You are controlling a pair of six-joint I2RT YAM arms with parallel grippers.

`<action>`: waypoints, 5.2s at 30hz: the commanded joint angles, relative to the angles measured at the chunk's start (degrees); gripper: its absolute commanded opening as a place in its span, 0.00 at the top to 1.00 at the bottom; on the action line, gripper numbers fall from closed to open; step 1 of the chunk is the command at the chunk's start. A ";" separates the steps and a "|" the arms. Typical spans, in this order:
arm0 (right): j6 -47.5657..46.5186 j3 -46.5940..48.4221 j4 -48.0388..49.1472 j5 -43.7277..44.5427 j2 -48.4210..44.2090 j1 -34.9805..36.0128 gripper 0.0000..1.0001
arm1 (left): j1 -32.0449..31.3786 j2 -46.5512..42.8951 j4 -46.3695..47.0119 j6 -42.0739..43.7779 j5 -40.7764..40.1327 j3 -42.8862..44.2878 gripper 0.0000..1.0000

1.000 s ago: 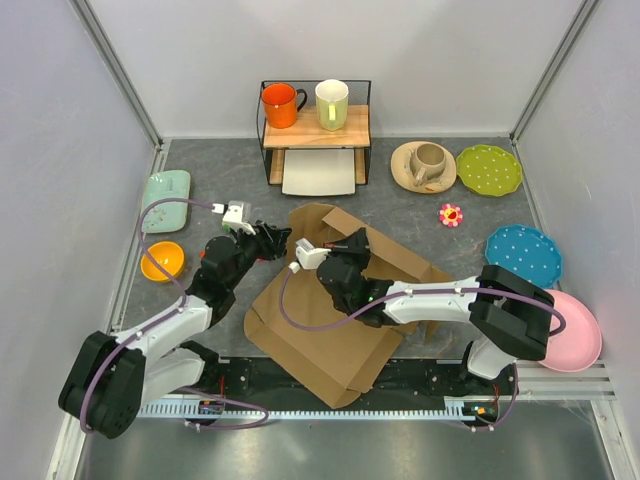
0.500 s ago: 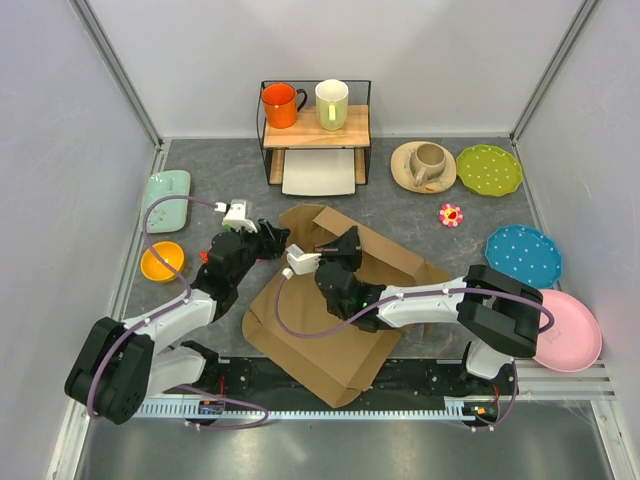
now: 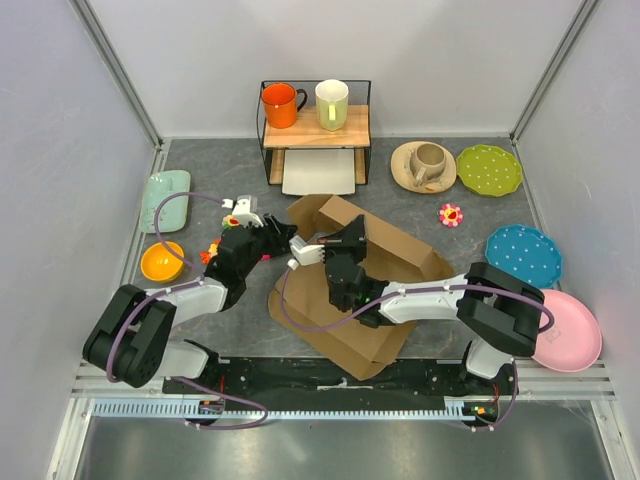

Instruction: Fold the paper box

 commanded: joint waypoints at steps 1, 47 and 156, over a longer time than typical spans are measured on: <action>0.26 -0.97 5.63 3.65 0.42 -0.72 1.00 | 0.30 0.68 6.41 -2.94 1.90 2.95 0.43; 45.71 0.17 -34.36 4.98 -7.39 0.60 1.00 | -3.48 18.17 13.35 9.80 14.38 10.50 0.43; 29.54 -5.45 -16.26 7.70 -4.93 3.76 1.00 | -7.26 6.48 -0.89 -14.89 29.31 9.01 0.92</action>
